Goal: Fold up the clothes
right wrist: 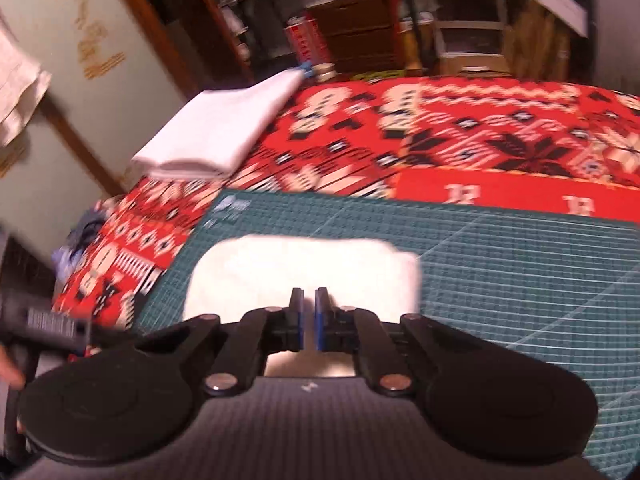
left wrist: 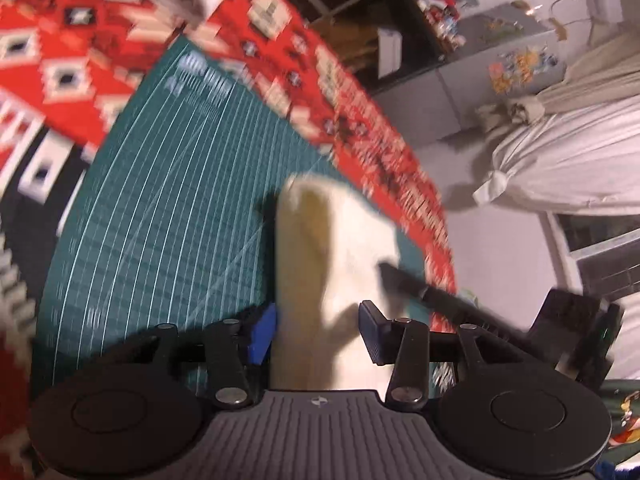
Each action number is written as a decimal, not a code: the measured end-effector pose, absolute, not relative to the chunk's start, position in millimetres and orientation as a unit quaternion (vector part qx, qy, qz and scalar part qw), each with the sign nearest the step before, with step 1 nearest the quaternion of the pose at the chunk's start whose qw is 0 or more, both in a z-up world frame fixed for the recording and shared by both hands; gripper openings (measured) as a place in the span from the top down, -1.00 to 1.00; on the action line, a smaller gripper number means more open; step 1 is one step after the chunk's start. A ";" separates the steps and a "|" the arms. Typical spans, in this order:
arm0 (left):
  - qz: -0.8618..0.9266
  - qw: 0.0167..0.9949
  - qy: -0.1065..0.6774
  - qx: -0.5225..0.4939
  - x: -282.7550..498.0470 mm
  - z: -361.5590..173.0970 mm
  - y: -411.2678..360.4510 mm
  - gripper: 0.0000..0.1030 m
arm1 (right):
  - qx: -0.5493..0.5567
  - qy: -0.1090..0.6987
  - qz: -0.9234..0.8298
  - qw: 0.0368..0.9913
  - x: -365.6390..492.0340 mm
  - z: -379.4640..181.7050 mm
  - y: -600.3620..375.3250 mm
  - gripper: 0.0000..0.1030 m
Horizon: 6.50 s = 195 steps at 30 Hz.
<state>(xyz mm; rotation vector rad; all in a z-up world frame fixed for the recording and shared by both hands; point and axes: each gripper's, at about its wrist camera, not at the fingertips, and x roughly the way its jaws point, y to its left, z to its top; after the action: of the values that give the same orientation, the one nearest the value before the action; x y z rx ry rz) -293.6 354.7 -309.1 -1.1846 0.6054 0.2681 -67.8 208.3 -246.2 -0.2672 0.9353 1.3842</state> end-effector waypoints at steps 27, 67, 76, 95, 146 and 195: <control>0.121 0.772 0.285 -0.555 -332.1 -289.9 311.3 0.83 | -0.150 0.379 0.577 0.707 -33.5 -255.5 232.1 0.92; 0.114 0.873 0.309 -0.360 -314.8 -247.1 250.2 0.77 | -0.229 0.341 0.590 0.695 -144.7 -254.8 29.8 0.36; 0.101 0.867 0.287 -0.395 -290.4 -280.0 248.4 0.78 | -0.201 0.329 0.565 0.730 -151.9 -265.9 31.8 0.55; 0.105 0.865 0.241 -0.428 -297.0 -282.6 233.8 0.88 | -0.108 0.393 0.529 0.744 -109.5 -253.7 15.4 0.86; 0.247 0.851 0.273 -0.374 -315.3 -234.8 270.0 -0.01 | -0.237 0.397 0.500 0.732 -87.4 -254.5 79.0 -0.96; 0.095 0.824 0.220 -0.513 -250.9 -300.3 398.5 0.65 | -0.090 0.492 0.558 0.662 1.7 -226.9 198.3 0.65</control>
<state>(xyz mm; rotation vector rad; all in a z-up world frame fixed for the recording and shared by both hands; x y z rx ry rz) -250.9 398.5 -300.3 -1.0901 0.4670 0.2020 1.7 198.3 -226.9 -0.2033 1.1130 1.2624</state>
